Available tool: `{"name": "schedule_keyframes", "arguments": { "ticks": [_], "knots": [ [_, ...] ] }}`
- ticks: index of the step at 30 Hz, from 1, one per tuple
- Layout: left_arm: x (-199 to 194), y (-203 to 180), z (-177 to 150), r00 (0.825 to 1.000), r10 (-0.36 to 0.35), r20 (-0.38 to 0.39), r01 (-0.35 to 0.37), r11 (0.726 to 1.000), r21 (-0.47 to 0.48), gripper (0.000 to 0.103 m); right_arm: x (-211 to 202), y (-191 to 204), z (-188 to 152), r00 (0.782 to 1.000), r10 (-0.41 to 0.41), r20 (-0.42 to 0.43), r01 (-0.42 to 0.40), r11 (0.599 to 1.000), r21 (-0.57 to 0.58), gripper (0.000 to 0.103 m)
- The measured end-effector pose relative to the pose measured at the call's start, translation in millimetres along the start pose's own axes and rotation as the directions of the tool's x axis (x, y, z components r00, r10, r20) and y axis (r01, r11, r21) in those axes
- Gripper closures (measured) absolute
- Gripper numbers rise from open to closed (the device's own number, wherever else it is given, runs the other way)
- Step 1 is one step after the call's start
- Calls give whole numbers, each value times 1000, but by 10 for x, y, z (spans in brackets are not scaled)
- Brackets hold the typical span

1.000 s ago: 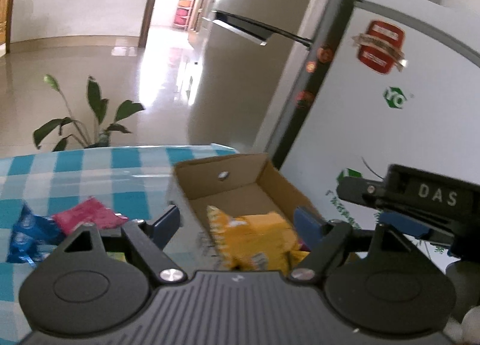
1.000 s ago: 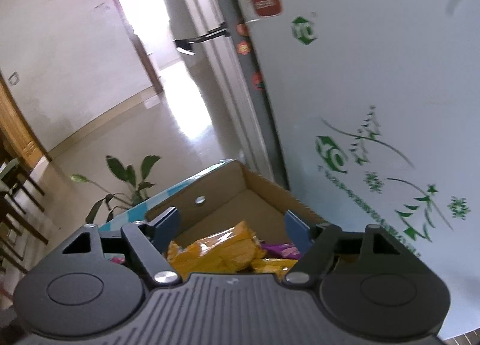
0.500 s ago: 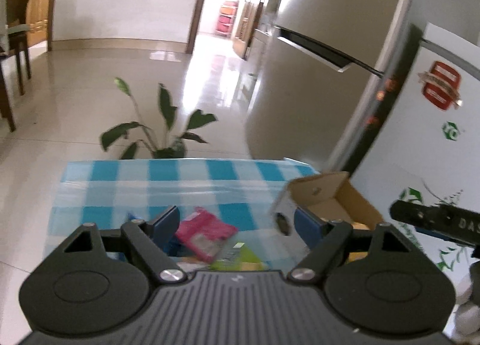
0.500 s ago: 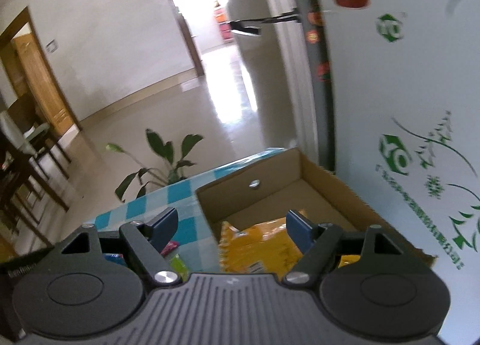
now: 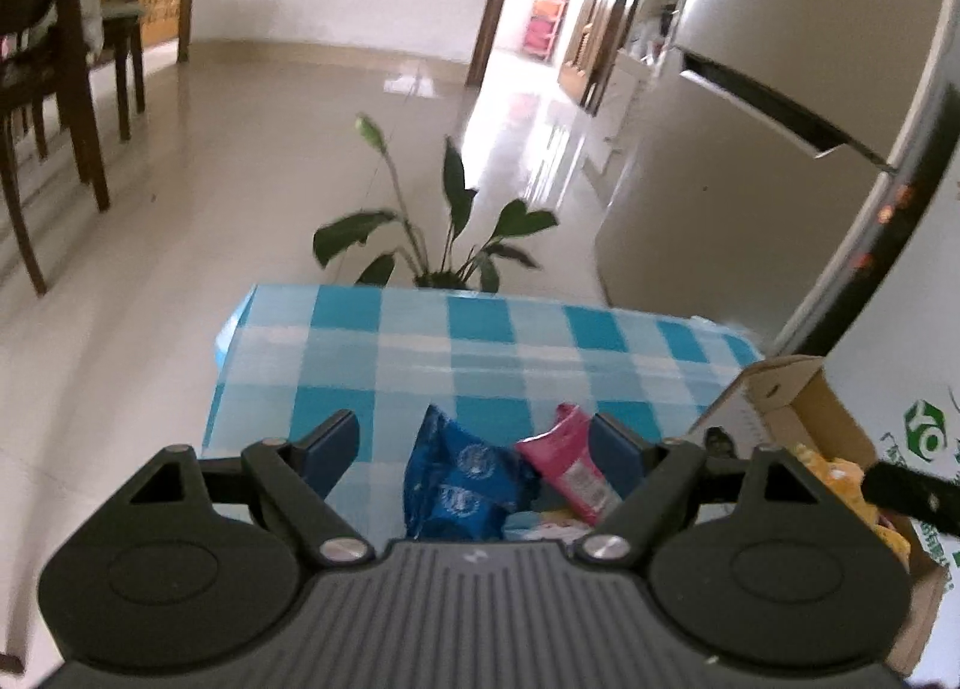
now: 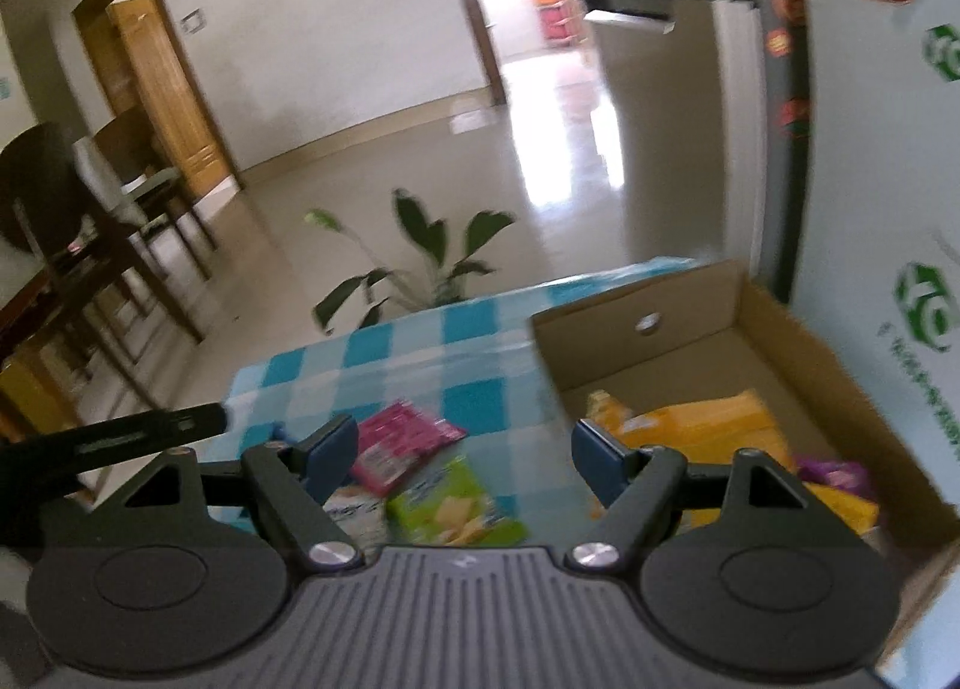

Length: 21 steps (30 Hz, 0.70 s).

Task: Organize snacks
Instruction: 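Move the right tool to the green Ameria bag while the left tool approaches the blue bag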

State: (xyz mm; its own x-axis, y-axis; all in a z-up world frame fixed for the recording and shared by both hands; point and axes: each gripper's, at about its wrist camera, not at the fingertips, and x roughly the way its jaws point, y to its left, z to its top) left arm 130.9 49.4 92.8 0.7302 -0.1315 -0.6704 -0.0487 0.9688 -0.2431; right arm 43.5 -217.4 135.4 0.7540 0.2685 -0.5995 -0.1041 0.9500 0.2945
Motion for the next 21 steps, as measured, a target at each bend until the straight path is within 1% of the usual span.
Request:
{"name": "schedule_keyframes", "arguments": {
  "ticks": [3,5,7,10,11,13,15,17,19,20,21],
  "knots": [
    [201,68,-21,998,-29,-59,25,998,-60,20,128,109,-54,998,38,-45,-39,999,-23,24],
    [317,65,-30,997,-16,-70,11,997,-71,20,233,183,-89,996,42,-75,-46,998,-48,27],
    [423,46,-36,995,-44,-88,38,997,-62,20,331,245,-114,995,31,-94,-38,996,-77,29],
    [525,12,-74,996,2,-93,-7,999,-46,20,530,297,-149,990,20,-140,-34,995,-99,34],
    [577,2,-95,994,10,-107,-14,999,-38,20,591,305,-166,988,10,-155,-26,995,-100,35],
    [661,10,-126,991,16,-133,-22,999,-48,20,717,322,-203,983,-5,-181,-14,994,-105,35],
    [748,47,-166,986,11,-168,-24,997,-77,20,827,341,-249,979,-26,-204,2,993,-118,35],
    [825,84,-215,980,34,-195,-52,995,-84,20,904,350,-291,975,-55,-217,26,991,-132,35],
    [853,119,-238,981,20,-194,-38,995,-88,19,966,338,-309,973,-68,-222,39,991,-132,35],
    [859,124,-241,980,18,-199,-35,996,-84,17,991,331,-322,972,-75,-223,47,990,-130,35],
    [851,128,-247,979,27,-203,-42,997,-70,17,1030,314,-323,970,-89,-228,60,990,-131,35]
  ]
}}
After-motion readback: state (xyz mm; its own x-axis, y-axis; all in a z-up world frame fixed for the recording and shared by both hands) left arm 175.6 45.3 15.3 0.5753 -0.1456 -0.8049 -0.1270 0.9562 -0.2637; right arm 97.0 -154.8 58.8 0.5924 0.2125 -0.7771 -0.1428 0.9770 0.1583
